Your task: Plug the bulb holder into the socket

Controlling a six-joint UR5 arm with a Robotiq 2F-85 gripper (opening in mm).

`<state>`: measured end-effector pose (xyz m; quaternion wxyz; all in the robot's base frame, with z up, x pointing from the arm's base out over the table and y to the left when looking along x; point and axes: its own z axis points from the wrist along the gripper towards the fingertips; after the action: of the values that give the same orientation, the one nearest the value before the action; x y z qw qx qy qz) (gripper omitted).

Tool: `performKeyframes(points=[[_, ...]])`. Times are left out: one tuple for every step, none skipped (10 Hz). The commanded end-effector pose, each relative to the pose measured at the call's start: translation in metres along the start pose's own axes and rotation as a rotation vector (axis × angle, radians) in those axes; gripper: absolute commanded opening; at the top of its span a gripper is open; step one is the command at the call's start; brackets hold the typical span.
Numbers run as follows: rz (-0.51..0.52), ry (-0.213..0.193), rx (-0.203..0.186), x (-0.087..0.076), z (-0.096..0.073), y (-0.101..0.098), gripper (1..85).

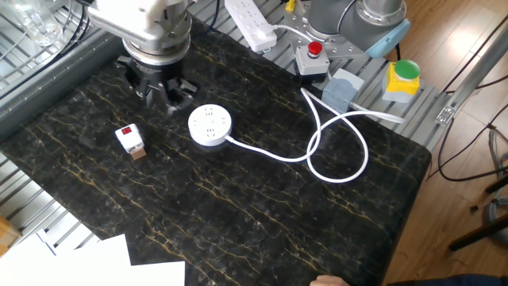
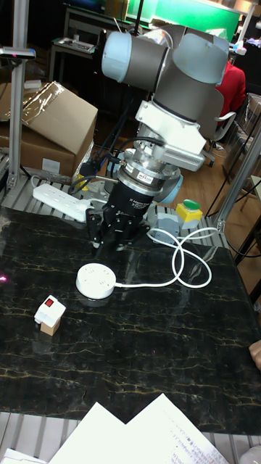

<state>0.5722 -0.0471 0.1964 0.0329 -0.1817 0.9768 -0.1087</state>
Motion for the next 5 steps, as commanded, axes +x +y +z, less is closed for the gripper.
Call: performKeyframes(points=[[-0.182, -0.008, 0.029, -0.004, -0.001, -0.007, 1.3], [-0.258, -0.049, 0.002, -0.013, 0.003, 0.0, 1.3], [-0.354, -0.082, 0.002, -0.016, 0.011, 0.0, 1.3], [-0.418, -0.132, -0.013, -0.022, 0.021, 0.008, 1.3], [-0.477, -0.164, 0.007, -0.028, 0.026, 0.006, 1.3]])
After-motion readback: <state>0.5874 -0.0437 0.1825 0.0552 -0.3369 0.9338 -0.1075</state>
